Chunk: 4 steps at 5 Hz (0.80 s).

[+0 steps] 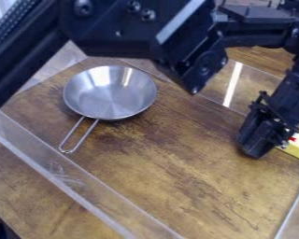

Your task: Put the yellow object in the silver pan

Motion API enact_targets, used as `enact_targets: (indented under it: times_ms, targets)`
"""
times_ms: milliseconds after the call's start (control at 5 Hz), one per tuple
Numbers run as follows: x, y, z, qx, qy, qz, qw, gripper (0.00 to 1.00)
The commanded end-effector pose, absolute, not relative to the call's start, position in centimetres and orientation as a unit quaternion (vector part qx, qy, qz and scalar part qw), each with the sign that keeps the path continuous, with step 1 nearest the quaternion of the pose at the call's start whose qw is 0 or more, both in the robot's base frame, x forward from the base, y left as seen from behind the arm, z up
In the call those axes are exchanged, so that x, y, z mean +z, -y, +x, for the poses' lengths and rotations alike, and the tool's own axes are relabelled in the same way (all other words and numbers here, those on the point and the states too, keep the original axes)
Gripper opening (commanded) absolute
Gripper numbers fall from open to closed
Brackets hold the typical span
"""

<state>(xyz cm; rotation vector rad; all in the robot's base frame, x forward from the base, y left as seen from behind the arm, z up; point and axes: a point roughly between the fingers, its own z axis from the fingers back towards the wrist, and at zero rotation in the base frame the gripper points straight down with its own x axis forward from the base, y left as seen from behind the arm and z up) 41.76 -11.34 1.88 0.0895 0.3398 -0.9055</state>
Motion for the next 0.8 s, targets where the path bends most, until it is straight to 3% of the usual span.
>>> enact_targets:
  times_ms: [0, 600]
  targets:
    - [1.24, 10.75, 42.68, -0.428, -0.141, 0.045, 0.892, 1.0]
    - [1.32, 10.37, 42.58, -0.416, -0.151, 0.04, 0.896, 1.0]
